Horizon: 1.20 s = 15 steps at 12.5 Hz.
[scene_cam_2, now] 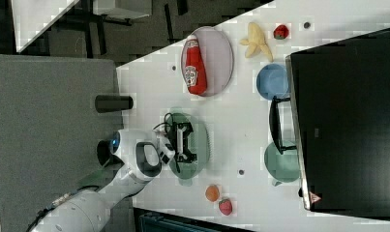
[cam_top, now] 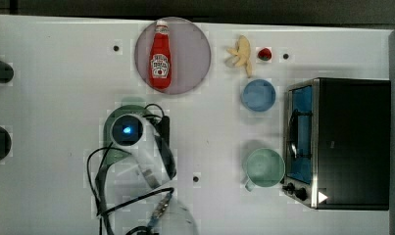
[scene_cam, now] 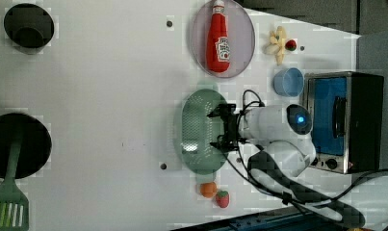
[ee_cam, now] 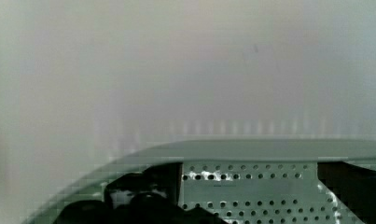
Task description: Drag strainer left to right.
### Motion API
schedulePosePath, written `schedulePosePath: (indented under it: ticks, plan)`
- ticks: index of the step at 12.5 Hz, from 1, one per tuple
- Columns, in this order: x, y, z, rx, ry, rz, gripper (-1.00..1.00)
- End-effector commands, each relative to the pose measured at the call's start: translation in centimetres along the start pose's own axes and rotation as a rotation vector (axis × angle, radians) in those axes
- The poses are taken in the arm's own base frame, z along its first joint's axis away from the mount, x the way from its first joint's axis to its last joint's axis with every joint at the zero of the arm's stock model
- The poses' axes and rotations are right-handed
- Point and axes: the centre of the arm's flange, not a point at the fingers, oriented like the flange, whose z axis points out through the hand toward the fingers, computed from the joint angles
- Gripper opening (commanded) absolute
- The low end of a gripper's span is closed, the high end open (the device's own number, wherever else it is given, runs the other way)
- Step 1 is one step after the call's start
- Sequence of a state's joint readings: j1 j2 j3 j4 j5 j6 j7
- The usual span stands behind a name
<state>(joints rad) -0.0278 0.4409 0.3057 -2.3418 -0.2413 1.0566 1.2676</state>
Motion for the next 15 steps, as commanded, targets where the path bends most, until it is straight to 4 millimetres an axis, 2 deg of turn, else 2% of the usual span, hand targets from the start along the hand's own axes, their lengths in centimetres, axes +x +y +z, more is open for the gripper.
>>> schedulePosePath:
  ticks: [1, 8, 11, 15]
  plan:
    - [5.4, -1.9, -1.2, 0.032, -0.013, 0.01, 1.0]
    - [14.1, -2.6, -1.0, 0.038, 0.011, 0.041, 1.0]
    - [17.1, -2.8, -1.0, 0.053, 0.019, 0.066, 1.0]
    - [20.8, -2.5, -0.8, 0.052, 0.036, -0.008, 1.0]
